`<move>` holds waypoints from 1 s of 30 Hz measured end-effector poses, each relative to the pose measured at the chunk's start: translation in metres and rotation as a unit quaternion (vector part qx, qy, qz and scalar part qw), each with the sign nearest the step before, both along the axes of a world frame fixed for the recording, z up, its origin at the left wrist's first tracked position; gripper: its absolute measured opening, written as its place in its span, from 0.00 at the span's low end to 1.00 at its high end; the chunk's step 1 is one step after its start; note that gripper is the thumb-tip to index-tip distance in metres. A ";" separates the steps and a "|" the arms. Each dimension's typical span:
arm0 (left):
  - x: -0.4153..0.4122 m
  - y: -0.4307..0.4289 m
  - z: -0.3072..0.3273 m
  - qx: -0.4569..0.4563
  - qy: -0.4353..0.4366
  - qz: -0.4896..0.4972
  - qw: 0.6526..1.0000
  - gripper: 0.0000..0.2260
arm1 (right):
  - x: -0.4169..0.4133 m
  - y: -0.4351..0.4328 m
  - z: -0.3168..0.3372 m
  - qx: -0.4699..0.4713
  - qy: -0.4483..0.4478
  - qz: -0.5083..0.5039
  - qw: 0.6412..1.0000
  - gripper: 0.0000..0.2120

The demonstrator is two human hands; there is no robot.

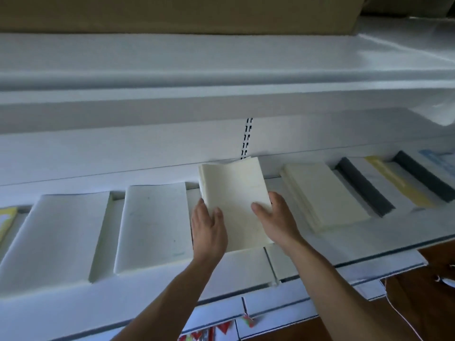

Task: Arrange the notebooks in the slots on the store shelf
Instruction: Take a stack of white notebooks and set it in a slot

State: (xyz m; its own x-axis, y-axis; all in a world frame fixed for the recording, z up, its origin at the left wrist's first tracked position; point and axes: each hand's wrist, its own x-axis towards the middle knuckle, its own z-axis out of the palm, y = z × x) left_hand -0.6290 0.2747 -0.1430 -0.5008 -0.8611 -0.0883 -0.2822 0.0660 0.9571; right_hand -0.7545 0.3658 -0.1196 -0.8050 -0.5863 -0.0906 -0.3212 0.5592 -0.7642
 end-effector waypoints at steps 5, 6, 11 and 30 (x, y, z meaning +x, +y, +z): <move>-0.005 0.001 -0.002 0.064 0.025 0.011 0.998 0.22 | -0.015 -0.006 -0.020 -0.004 -0.049 0.054 0.997 0.18; -0.005 0.000 -0.002 0.077 0.040 0.015 0.996 0.22 | -0.017 -0.006 -0.023 -0.002 -0.059 0.068 0.996 0.22; -0.005 -0.003 0.003 0.123 0.044 0.011 0.991 0.15 | -0.023 -0.002 -0.027 -0.038 -0.122 0.089 0.988 0.33; -0.005 -0.005 0.006 0.207 0.072 0.007 0.976 0.25 | -0.020 0.002 -0.029 -0.137 -0.232 0.105 0.957 0.32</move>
